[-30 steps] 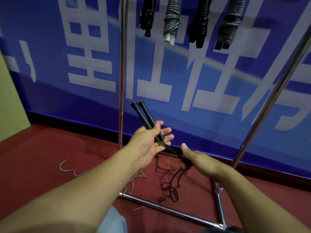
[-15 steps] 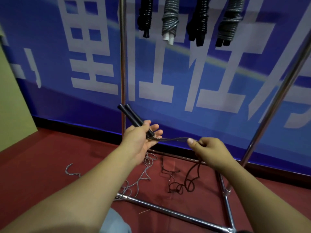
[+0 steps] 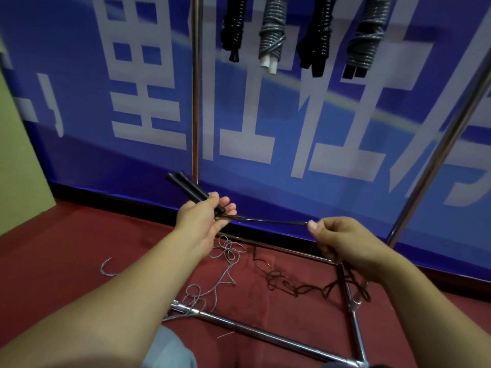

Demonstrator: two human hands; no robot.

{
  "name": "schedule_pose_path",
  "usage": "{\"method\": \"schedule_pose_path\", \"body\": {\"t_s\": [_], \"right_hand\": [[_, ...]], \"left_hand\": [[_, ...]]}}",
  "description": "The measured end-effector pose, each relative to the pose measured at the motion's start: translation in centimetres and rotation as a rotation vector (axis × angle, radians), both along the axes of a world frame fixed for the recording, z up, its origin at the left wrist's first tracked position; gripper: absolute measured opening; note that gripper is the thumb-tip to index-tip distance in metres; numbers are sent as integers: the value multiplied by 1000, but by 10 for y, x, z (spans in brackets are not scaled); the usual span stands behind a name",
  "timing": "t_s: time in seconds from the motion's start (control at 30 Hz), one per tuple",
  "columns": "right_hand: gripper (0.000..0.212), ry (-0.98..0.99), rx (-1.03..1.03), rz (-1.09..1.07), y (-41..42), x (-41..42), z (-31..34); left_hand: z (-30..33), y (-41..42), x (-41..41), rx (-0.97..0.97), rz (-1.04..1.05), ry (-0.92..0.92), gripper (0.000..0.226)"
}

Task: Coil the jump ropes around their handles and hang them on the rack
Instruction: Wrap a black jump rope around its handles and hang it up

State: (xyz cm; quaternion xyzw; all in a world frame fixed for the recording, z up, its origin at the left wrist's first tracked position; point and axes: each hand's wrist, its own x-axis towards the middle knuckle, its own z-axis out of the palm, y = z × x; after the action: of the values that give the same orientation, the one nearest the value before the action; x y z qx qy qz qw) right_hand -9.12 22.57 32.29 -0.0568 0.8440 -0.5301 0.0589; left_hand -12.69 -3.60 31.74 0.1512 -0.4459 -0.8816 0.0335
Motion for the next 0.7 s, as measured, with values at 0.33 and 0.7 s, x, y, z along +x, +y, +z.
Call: {"method": "schedule_pose_path", "body": {"t_s": [0.33, 0.7], "right_hand": [[37, -53, -319, -75, -11, -1, 1], [34, 132, -160, -325, -22, 5, -4]], "left_hand": [[-3, -9, 8, -357, -82, 5, 10], [1, 5, 33, -489, -668, 18, 21]]}}
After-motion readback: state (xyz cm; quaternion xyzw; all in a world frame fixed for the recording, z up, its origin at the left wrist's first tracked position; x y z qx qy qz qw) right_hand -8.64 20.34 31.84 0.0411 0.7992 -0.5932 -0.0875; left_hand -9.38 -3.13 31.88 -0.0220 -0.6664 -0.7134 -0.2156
